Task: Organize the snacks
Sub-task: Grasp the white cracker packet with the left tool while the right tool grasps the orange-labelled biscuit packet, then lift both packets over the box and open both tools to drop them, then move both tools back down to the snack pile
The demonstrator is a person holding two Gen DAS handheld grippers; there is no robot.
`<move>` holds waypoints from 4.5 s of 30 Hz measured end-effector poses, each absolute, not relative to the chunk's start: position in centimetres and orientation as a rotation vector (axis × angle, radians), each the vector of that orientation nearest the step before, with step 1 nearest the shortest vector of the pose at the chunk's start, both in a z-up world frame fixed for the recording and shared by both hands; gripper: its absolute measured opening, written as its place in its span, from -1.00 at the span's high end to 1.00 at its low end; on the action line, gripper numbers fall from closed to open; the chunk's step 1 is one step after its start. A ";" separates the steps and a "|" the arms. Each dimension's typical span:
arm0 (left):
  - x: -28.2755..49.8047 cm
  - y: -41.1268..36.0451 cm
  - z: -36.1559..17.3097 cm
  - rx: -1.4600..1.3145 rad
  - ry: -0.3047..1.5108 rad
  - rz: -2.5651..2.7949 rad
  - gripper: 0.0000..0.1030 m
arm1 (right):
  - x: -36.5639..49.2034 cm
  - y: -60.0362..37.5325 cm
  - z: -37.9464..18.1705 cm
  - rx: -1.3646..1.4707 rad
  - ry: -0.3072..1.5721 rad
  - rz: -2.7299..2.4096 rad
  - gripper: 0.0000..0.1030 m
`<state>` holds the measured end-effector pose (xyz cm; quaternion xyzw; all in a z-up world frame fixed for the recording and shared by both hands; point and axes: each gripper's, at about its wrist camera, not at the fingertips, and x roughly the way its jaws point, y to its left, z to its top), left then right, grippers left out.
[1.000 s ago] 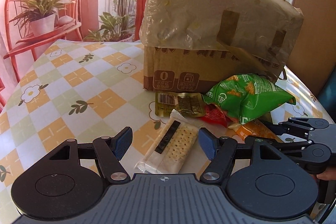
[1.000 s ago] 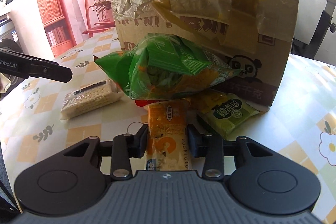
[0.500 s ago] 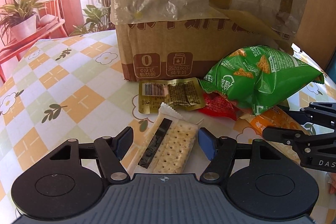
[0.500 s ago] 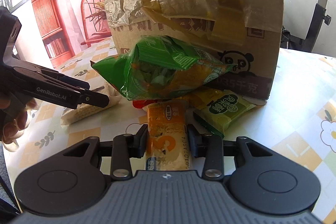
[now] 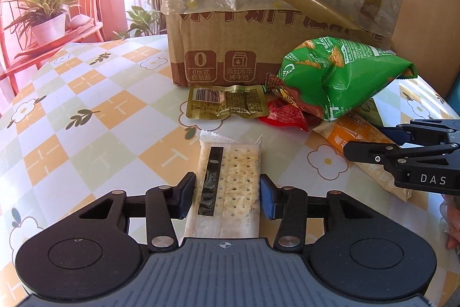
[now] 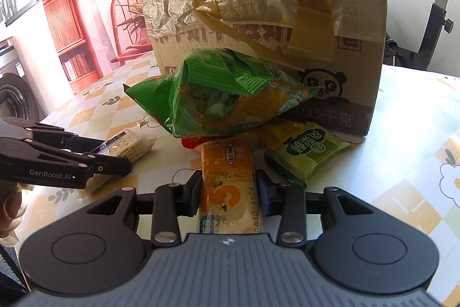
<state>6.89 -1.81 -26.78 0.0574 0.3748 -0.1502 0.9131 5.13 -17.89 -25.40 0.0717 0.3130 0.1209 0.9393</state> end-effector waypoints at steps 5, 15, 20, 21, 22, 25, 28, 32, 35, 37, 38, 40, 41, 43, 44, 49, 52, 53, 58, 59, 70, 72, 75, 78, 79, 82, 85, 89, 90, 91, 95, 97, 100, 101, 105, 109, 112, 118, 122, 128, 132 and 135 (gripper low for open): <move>6.1 -2.1 -26.7 0.120 0.759 -0.325 0.05 | 5.1 -17.9 -25.4 0.138 0.639 0.245 0.21; 5.4 -2.0 -26.3 0.105 0.751 -0.351 0.05 | 5.0 -16.6 -24.8 0.044 0.678 0.245 0.23; 5.3 -1.4 -25.7 0.087 0.729 -0.342 0.05 | 3.8 -16.1 -24.3 0.001 0.720 0.326 0.24; 5.3 -1.4 -25.7 0.084 0.729 -0.340 0.05 | 3.6 -15.9 -24.3 -0.004 0.722 0.333 0.24; 5.3 -1.4 -25.7 0.081 0.728 -0.340 0.05 | 3.3 -15.6 -24.2 -0.005 0.721 0.344 0.24; 5.1 -1.2 -25.4 0.065 0.723 -0.344 0.05 | 2.9 -15.1 -23.7 0.002 0.705 0.368 0.24; 4.7 -0.8 -24.8 0.047 0.703 -0.342 0.05 | 2.6 -14.7 -22.7 -0.007 0.669 0.386 0.24; 4.4 -0.3 -24.2 0.031 0.676 -0.320 0.05 | 2.3 -13.9 -21.4 -0.022 0.624 0.405 0.24; 4.1 0.1 -23.5 0.036 0.645 -0.299 0.05 | 1.9 -13.3 -20.4 -0.042 0.587 0.420 0.24; 4.2 0.4 -22.7 0.040 0.613 -0.292 0.05 | 1.8 -12.9 -19.5 -0.048 0.553 0.430 0.24; 4.2 0.6 -22.3 0.036 0.601 -0.290 0.05 | 1.8 -12.8 -19.0 -0.050 0.539 0.437 0.24; 4.6 0.9 -21.3 0.020 0.580 -0.290 0.05 | 1.8 -12.9 -17.6 -0.059 0.497 0.436 0.24; 4.8 1.0 -20.7 0.014 0.570 -0.291 0.05 | 2.0 -12.9 -16.9 -0.060 0.479 0.429 0.24; 5.4 1.3 -19.2 0.010 0.527 -0.291 0.05 | 2.6 -13.3 -15.3 -0.060 0.436 0.409 0.24; 5.7 1.4 -18.3 0.010 0.499 -0.289 0.05 | 2.9 -13.4 -14.6 -0.060 0.420 0.397 0.24; 8.0 0.7 -14.0 0.022 0.388 -0.299 0.05 | 5.8 -14.5 -10.1 -0.070 0.332 0.331 0.24; 9.9 -0.1 -11.3 0.016 0.342 -0.318 0.05 | 7.8 -15.8 -7.1 -0.066 0.277 0.277 0.24; 10.6 -0.6 -10.4 0.026 0.329 -0.324 0.05 | 8.4 -16.3 -6.5 -0.064 0.265 0.261 0.24; 15.4 -3.6 -6.5 0.051 0.310 -0.362 0.05 | 14.1 -19.8 -4.2 -0.014 0.277 0.169 0.24; 16.5 -4.3 -6.1 0.055 0.314 -0.367 0.05 | 15.1 -20.3 -4.2 0.000 0.289 0.157 0.24; 25.1 -9.1 -6.0 0.128 0.403 -0.359 0.05 | 21.0 -24.7 -6.7 0.056 0.464 0.018 0.24; 25.7 -9.4 -6.4 0.133 0.424 -0.353 0.05 | 21.2 -25.0 -7.1 0.065 0.481 0.006 0.24; 26.2 -9.9 -7.4 0.144 0.452 -0.346 0.05 | 21.2 -25.4 -7.6 0.063 0.508 -0.011 0.23; 26.4 -10.1 -8.3 0.151 0.485 -0.357 0.00 | 20.8 -25.4 -7.8 0.063 0.505 -0.010 0.17; 26.1 -10.1 -8.4 0.153 0.487 -0.356 -0.05 | 20.7 -25.3 -7.8 0.064 0.503 -0.008 0.10; 25.6 -9.9 -8.2 0.168 0.474 -0.348 -0.19 | 20.3 -25.0 -7.4 0.051 0.493 -0.001 -0.04; 24.8 -9.2 -7.6 0.165 0.460 -0.343 -0.21 | 19.5 -24.8 -7.0 0.057 0.483 0.010 -0.04; 23.2 -8.0 -6.9 0.157 0.443 -0.346 -0.22 | 18.3 -24.1 -6.4 0.051 0.464 0.022 -0.04; 22.6 -7.6 -6.8 0.160 0.437 -0.348 -0.22 | 18.0 -23.9 -6.1 0.053 0.457 0.025 -0.04; 22.1 -7.3 -6.7 0.162 0.431 -0.348 -0.22 | 17.6 -23.7 -5.9 0.056 0.450 0.028 -0.04; 19.9 -5.3 -6.5 0.145 0.422 -0.343 -0.22 | 15.6 -22.8 -5.3 0.068 0.415 0.068 -0.10; 18.6 -4.1 -6.5 0.139 0.414 -0.335 -0.22 | 14.6 -22.2 -5.3 0.059 0.410 0.086 -0.10; 16.9 -2.7 -6.8 0.129 0.408 -0.325 -0.22 | 13.0 -21.4 -5.6 0.053 0.398 0.106 -0.10; 16.3 -2.2 -6.9 0.122 0.409 -0.325 -0.22 | 12.6 -21.2 -5.7 0.056 0.394 0.113 -0.10; 14.7 -1.0 -7.8 0.116 0.419 -0.326 -0.22 | 10.9 -20.5 -6.4 0.062 0.379 0.140 -0.10; 13.4 -0.4 -9.4 0.112 0.453 -0.315 -0.22 | 9.2 -20.1 -7.5 0.064 0.369 0.155 -0.10; 12.6 -0.3 -10.4 0.110 0.477 -0.317 -0.21 | 8.3 -20.0 -8.5 0.067 0.367 0.162 -0.10; 11.6 -1.1 -11.8 0.121 0.510 -0.346 -0.21 | 7.1 -20.8 -10.8 0.081 0.384 0.164 -0.10; 11.5 -1.9 -12.6 0.117 0.528 -0.367 -0.21 | 6.9 -21.4 -12.2 0.091 0.404 0.149 -0.10; 11.8 -3.3 -14.2 0.108 0.563 -0.412 -0.21 | 6.2 -21.8 -13.9 0.084 0.416 0.137 -0.10; 12.1 -4.7 -15.2 0.101 0.583 -0.444 -0.22 | 5.7 -22.1 -15.3 0.089 0.439 0.134 -0.10; 12.8 -5.8 -15.9 0.098 0.609 -0.466 -0.24 | 5.7 -22.6 -16.5 0.118 0.477 0.128 -0.10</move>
